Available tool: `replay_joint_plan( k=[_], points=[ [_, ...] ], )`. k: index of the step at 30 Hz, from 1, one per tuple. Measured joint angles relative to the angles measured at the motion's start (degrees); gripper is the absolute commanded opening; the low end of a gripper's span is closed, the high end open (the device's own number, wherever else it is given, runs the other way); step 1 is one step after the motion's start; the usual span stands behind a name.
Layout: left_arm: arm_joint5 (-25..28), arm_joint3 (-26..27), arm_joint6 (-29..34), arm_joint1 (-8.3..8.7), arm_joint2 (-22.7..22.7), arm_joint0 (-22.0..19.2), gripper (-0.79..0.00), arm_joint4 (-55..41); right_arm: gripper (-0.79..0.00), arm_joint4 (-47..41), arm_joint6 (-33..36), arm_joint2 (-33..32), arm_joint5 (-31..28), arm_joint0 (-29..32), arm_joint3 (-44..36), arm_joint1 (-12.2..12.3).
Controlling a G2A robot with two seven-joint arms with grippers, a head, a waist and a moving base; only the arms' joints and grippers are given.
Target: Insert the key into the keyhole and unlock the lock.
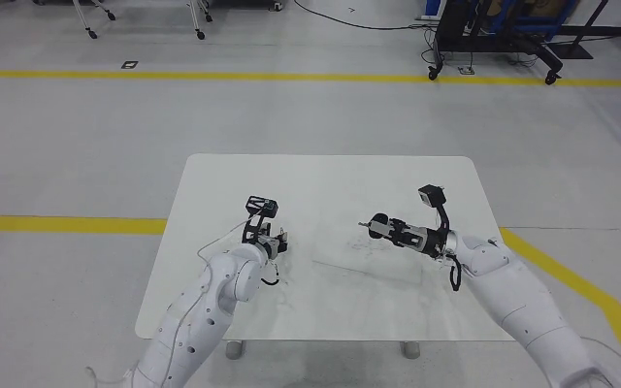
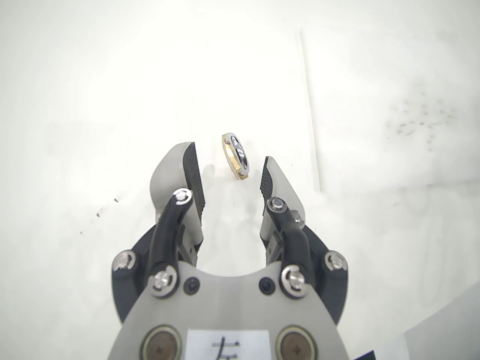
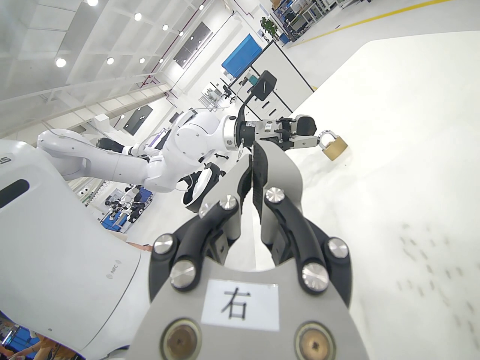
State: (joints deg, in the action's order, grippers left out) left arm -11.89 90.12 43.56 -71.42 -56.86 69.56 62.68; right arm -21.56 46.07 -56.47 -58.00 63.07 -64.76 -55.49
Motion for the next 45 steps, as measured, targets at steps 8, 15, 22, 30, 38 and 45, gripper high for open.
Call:
replay_joint_plan(
  k=[8,15,22,30,38,45],
  points=[
    [0.35,-3.57,1.47,-0.91,1.53,-2.97,-0.782,-0.49,-0.785,0.00,0.00,0.00,0.00,0.00,0.00,0.00],
    [0.74,-4.84,3.75,-1.27,2.11,-3.73,-0.785,0.03,-0.785,0.00,0.00,0.00,0.00,0.00,0.00,0.00],
    [2.29,-3.84,2.23,-1.30,1.46,-2.96,-0.785,0.30,-0.785,0.00,0.00,0.00,0.00,0.00,0.00,0.00],
    [5.53,-4.21,3.20,-1.28,0.50,-2.76,-0.785,-1.43,-0.785,0.00,0.00,0.00,0.00,0.00,0.00,0.00],
    [6.97,-5.34,2.71,-1.61,0.82,-3.16,-0.785,-2.38,-0.785,0.00,0.00,0.00,0.00,0.00,0.00,0.00],
    [7.53,-5.60,1.72,-1.85,0.84,-3.30,-0.693,-2.82,-0.785,0.00,0.00,0.00,0.00,0.00,0.00,0.00]
  ],
)
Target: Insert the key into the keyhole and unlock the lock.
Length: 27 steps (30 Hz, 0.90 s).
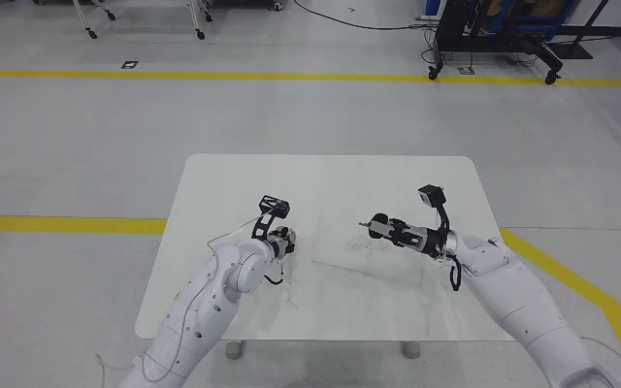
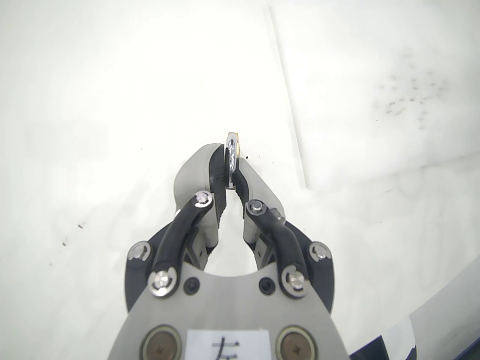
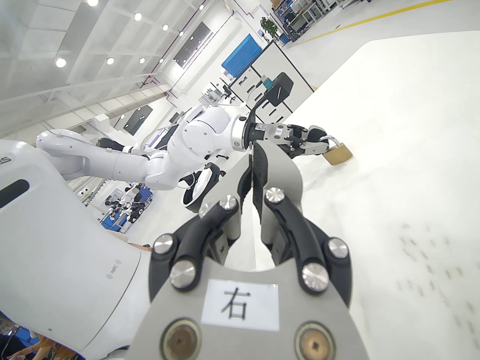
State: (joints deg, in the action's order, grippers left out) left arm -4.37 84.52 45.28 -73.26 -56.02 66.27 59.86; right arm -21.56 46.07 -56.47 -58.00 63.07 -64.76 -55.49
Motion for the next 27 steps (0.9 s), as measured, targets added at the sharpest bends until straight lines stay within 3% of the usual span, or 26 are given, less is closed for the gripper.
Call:
replay_joint_plan(
  k=[5,16,18,20,27],
  points=[
    [0.25,-0.05,-0.38,-0.06,-0.19,0.02,-0.643,0.10,-0.785,0.00,0.00,0.00,0.00,0.00,0.00,0.00],
    [0.61,-0.38,-1.20,-0.35,0.14,-0.28,-0.646,1.15,-0.785,0.00,0.00,0.00,0.00,0.00,0.00,0.00],
    [0.83,-0.81,-0.80,-0.46,0.50,-0.58,-0.662,1.41,-0.785,0.00,0.00,0.00,0.00,0.00,0.00,0.00],
    [1.02,-1.26,-0.63,-0.58,0.94,-0.94,-0.785,1.86,-0.785,0.00,0.00,0.00,0.00,0.00,0.00,0.00],
    [0.45,-3.33,-0.72,-1.33,3.69,-2.50,-0.785,5.30,-0.785,0.00,0.00,0.00,0.00,0.00,0.00,0.00]
  ],
)
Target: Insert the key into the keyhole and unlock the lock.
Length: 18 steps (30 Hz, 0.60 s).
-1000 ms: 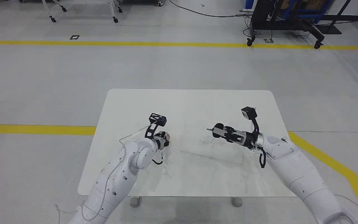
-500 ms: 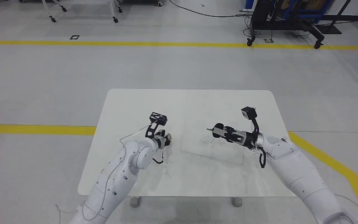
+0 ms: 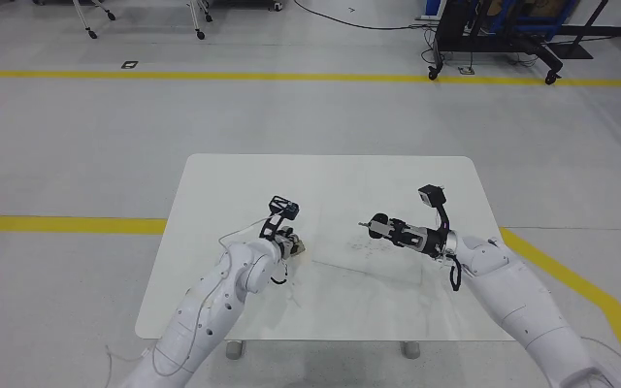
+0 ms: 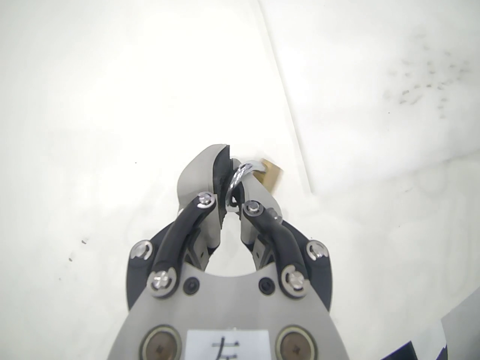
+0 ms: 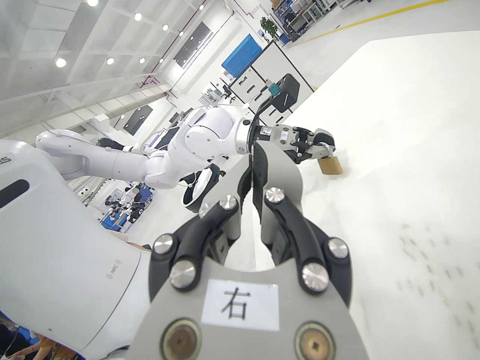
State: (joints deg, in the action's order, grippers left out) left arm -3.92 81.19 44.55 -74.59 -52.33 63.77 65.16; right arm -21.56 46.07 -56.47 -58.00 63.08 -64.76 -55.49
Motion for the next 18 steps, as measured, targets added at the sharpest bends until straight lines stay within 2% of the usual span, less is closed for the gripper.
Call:
replay_joint_plan(
  k=[5,9,12,15,18],
  points=[
    [-0.09,1.03,-1.13,0.03,-0.87,0.62,-0.785,0.00,-0.785,0.00,0.00,0.00,0.00,0.00,0.00,0.00],
    [0.64,3.78,-5.39,0.23,-3.96,2.64,-0.785,-4.55,-0.785,0.00,0.00,0.00,0.00,0.00,0.00,0.00],
    [3.01,6.67,-9.24,0.59,-6.64,4.57,-0.785,-8.04,-0.785,0.00,0.00,0.00,0.00,0.00,0.00,0.00],
    [7.82,10.90,-13.14,1.17,-7.53,6.59,-0.785,-5.66,-0.785,0.00,0.00,0.00,0.00,0.00,0.00,0.00],
    [8.35,11.00,-13.43,1.24,-7.47,6.73,-0.785,-4.93,-0.785,0.00,0.00,0.00,0.00,0.00,0.00,0.00]
  ],
)
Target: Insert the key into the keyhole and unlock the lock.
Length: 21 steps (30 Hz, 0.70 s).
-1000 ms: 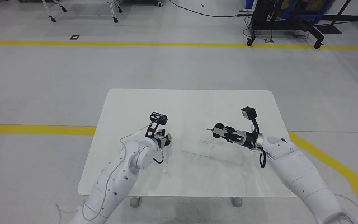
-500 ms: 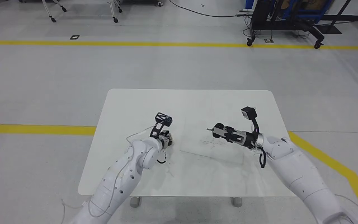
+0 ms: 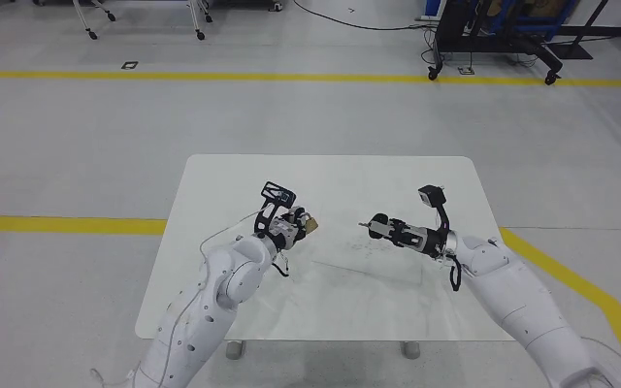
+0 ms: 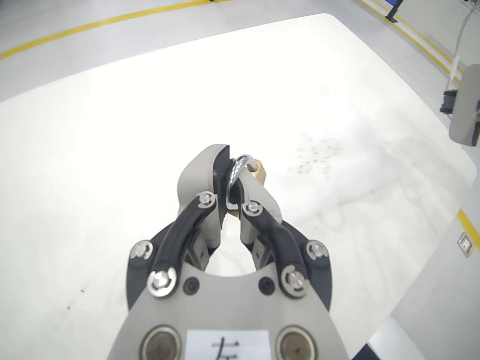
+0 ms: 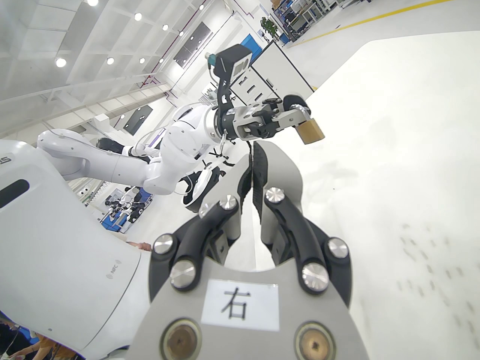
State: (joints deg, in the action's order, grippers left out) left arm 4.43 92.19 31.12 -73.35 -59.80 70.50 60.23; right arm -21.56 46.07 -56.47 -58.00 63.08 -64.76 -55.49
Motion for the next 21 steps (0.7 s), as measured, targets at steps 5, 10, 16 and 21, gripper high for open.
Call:
replay_joint_plan(
  k=[5,10,16,21],
  points=[
    [-0.47,-0.14,0.09,-0.02,0.01,-0.03,-0.785,-0.16,-0.785,-0.01,-0.02,0.00,0.02,0.02,-0.03,-0.01],
    [-1.41,-2.13,-3.53,-1.23,-2.62,0.59,-0.785,-13.26,-0.785,-1.73,-5.63,2.74,4.66,0.74,-3.35,-1.55],
    [1.75,-10.79,-8.71,-3.13,-5.77,-1.16,-0.785,-50.08,-0.785,-8.08,-8.65,8.15,4.82,-1.72,-1.16,-4.67],
    [-0.06,-20.85,4.10,-4.56,-5.82,-7.26,-0.785,-75.24,-0.785,-11.37,-10.54,10.65,5.36,-4.68,1.82,-6.97]
  ],
)
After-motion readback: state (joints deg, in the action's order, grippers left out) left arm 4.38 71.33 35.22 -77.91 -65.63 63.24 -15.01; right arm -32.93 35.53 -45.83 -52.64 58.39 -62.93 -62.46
